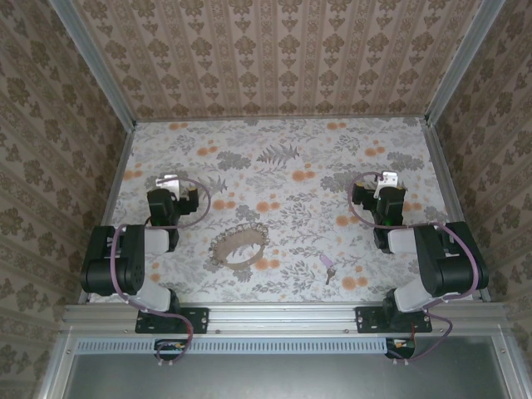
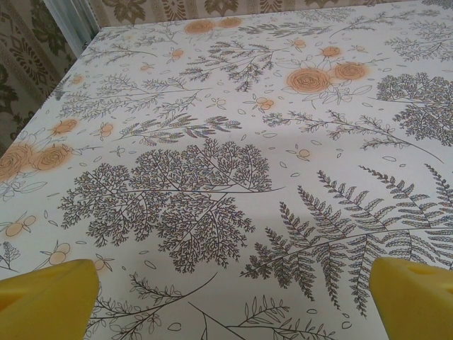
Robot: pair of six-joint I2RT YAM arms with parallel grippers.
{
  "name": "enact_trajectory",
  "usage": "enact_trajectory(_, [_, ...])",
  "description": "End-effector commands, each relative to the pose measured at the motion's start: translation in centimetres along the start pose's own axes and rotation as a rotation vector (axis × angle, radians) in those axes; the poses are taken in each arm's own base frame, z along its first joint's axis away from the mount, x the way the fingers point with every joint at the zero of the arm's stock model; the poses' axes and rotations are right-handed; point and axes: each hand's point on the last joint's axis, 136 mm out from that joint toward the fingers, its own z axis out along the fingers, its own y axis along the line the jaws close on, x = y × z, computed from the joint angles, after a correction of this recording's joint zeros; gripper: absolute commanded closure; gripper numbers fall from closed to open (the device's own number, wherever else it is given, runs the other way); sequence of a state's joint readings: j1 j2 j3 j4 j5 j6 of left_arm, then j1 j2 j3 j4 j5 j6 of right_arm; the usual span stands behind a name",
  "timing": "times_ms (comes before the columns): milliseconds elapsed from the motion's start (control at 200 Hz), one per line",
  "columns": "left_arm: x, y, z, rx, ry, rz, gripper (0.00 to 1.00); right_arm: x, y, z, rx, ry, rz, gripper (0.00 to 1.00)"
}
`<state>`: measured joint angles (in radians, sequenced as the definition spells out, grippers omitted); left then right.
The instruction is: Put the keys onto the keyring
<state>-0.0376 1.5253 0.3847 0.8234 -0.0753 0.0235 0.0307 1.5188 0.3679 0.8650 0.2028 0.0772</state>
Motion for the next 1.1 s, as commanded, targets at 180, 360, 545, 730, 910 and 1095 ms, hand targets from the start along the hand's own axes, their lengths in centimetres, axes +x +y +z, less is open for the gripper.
enact_trajectory(180, [-2.7, 1.7, -0.4, -0.075, -0.029, -0.015, 0.01, -2.0, -0.6, -0.6, 0.026, -0.064, 0.022, 0.00])
enact_trajectory(360, [-4.5, 2.5, -1.4, -0.114, -0.009, -0.026, 0.01, -4.1, -1.5, -1.6, 0.073, -0.035, 0.037, 0.00])
enact_trajectory(545, [-7.0, 3.2, -3.1, -0.141, -0.028, -0.110, 0.03, -8.6, -1.9, -3.1, 0.105, 0.027, 0.197, 0.00])
enact_trajectory(730, [-9.1, 2.4, -5.8, -0.117, 0.083, -0.259, 0.05, -8.6, 2.6, -4.0, -0.133, 0.153, 0.303, 0.00])
enact_trajectory(910, [-9.5, -0.3, -9.0, -0.013, 0.194, -0.389, 0.06, -4.8, 10.2, -7.7, -0.406, 0.396, 0.239, 0.07])
enact_trajectory(1095, [-9.1, -4.1, -11.8, 0.144, 0.297, -0.434, 0.08, 0.0, 17.1, -13.3, -0.621, 0.600, 0.156, 0.15])
